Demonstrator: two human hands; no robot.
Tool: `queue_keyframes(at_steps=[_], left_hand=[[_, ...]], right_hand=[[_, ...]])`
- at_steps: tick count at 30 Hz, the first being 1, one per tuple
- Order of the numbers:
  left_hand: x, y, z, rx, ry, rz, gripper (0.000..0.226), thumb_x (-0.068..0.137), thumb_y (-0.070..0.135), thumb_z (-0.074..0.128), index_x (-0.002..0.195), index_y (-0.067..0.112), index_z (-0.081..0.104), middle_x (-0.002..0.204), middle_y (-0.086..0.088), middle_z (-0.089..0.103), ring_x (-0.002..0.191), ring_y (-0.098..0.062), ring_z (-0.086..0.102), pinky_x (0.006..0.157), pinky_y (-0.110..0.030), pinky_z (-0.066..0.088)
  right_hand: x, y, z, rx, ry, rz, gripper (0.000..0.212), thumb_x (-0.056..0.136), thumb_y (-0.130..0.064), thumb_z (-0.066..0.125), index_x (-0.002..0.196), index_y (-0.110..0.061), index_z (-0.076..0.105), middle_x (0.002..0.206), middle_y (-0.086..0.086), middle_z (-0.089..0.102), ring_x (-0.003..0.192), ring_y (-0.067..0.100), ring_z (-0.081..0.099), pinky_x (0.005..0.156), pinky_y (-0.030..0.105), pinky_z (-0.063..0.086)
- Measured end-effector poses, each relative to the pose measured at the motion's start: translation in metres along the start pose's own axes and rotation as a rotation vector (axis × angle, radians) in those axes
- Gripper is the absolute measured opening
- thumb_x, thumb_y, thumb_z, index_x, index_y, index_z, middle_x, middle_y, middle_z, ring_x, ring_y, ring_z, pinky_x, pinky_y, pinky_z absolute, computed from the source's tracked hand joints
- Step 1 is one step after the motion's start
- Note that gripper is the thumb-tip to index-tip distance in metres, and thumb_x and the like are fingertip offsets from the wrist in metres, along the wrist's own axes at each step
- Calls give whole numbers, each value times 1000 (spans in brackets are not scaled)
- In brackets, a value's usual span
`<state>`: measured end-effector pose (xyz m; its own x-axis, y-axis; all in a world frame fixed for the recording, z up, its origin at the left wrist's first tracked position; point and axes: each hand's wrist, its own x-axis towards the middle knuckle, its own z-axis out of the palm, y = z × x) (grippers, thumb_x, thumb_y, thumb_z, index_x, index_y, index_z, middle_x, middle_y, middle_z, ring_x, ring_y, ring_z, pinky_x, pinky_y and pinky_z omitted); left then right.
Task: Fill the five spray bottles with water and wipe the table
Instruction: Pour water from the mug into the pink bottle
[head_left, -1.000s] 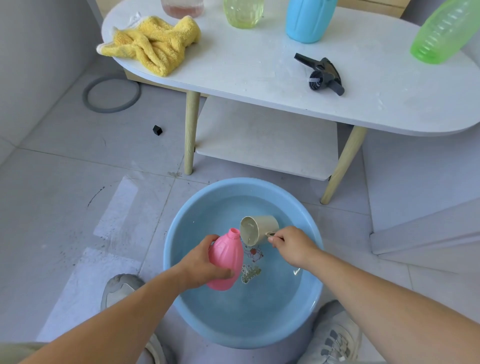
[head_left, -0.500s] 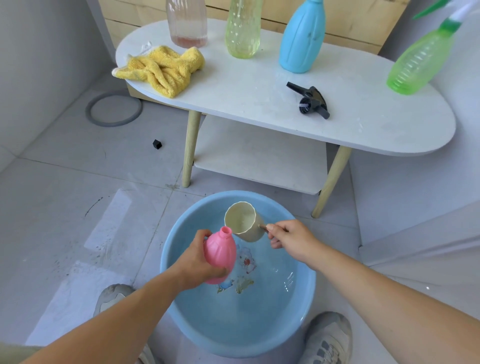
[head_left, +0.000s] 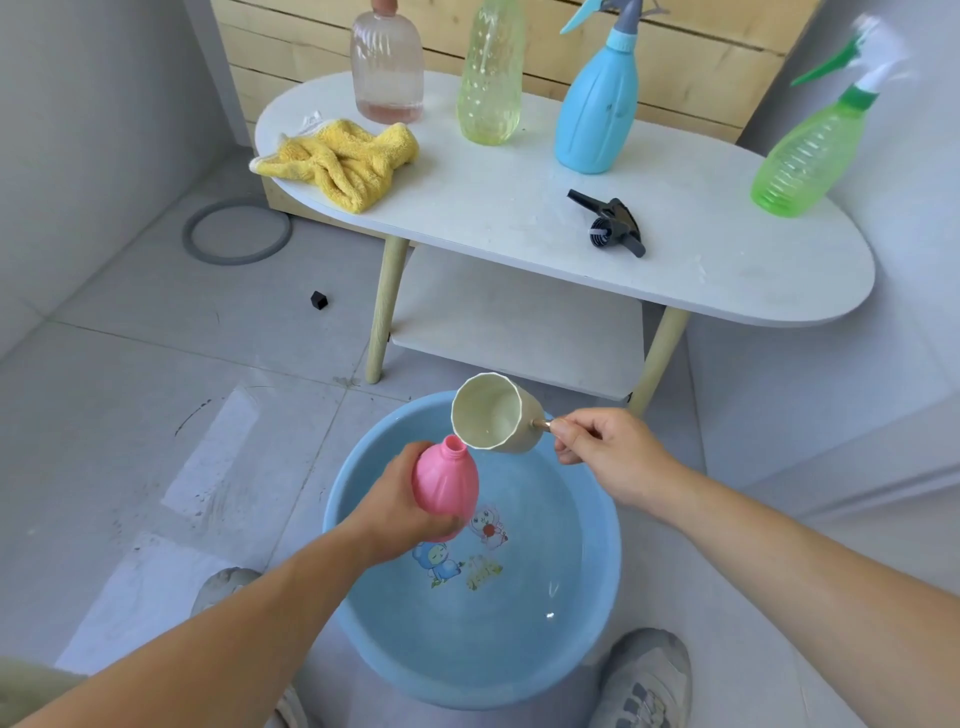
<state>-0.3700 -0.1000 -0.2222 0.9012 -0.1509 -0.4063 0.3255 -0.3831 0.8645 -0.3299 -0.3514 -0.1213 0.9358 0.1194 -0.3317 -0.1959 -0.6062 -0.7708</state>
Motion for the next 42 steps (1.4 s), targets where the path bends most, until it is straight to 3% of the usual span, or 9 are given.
queue_keyframes(at_steps=[2, 8, 12, 16, 21, 24, 29, 37, 42], left_hand=[[-1, 5, 1, -5, 4, 20, 82, 68, 12, 89, 133, 31, 43, 119, 3, 57, 99, -15, 63, 59, -19, 56], [-4, 17, 2, -17, 1, 62, 82, 70, 8, 89, 131, 33, 40, 115, 9, 54, 97, -13, 61, 58, -18, 56], [-3, 21, 2, -28, 4, 74, 81, 70, 9, 89, 130, 33, 40, 117, 8, 54, 98, -13, 61, 58, -20, 57], [-3, 23, 2, -35, 5, 84, 82, 69, 12, 90, 130, 34, 41, 118, 7, 54, 100, -13, 61, 59, -20, 57], [-2, 24, 3, -21, 6, 90, 83, 68, 13, 91, 130, 36, 40, 118, 11, 54, 100, -13, 60, 58, -19, 55], [-1, 24, 3, -23, 3, 89, 84, 68, 13, 91, 131, 36, 40, 117, 11, 54, 99, -13, 61, 58, -19, 55], [0, 22, 3, -29, 7, 83, 84, 68, 13, 91, 130, 35, 40, 118, 8, 54, 100, -15, 61, 59, -20, 56], [2, 20, 3, -46, 21, 72, 85, 67, 14, 92, 129, 37, 39, 118, 10, 54, 102, -14, 60, 63, -22, 57], [3, 19, 3, -48, 17, 70, 85, 68, 13, 92, 130, 37, 39, 117, 12, 53, 102, -15, 60, 61, -20, 56]], right_hand=[[-6, -6, -4, -16, 1, -18, 27, 98, -29, 56, 92, -8, 71, 85, -4, 69, 86, 12, 71, 67, 10, 47], [-15, -16, -12, -96, 41, -71, 26, 98, -30, 56, 96, -11, 73, 93, 9, 72, 92, 25, 68, 84, 35, 51], [-17, -19, -16, -102, 73, -120, 25, 97, -31, 57, 88, -13, 72, 99, 18, 69, 94, 39, 63, 79, 41, 51], [-20, -23, -20, -114, 76, -156, 26, 97, -27, 57, 77, -12, 66, 108, 15, 69, 94, 38, 63, 87, 47, 49], [-20, -25, -20, -122, 68, -188, 25, 97, -23, 58, 78, -10, 67, 109, -5, 69, 92, 21, 64, 87, 33, 48], [-18, -25, -20, -135, 76, -215, 25, 97, -22, 57, 80, -8, 68, 108, 0, 68, 91, 20, 62, 83, 28, 46], [-18, -29, -20, -146, 97, -249, 22, 97, -20, 59, 77, -22, 67, 111, -8, 65, 93, -4, 57, 75, 2, 38], [-18, -30, -22, -181, 106, -284, 26, 96, -22, 60, 74, -35, 63, 118, -6, 62, 95, -6, 58, 77, -1, 36], [-15, -26, -23, -199, 122, -297, 17, 95, -23, 61, 84, -20, 73, 120, -6, 62, 100, -5, 58, 81, 1, 38]])
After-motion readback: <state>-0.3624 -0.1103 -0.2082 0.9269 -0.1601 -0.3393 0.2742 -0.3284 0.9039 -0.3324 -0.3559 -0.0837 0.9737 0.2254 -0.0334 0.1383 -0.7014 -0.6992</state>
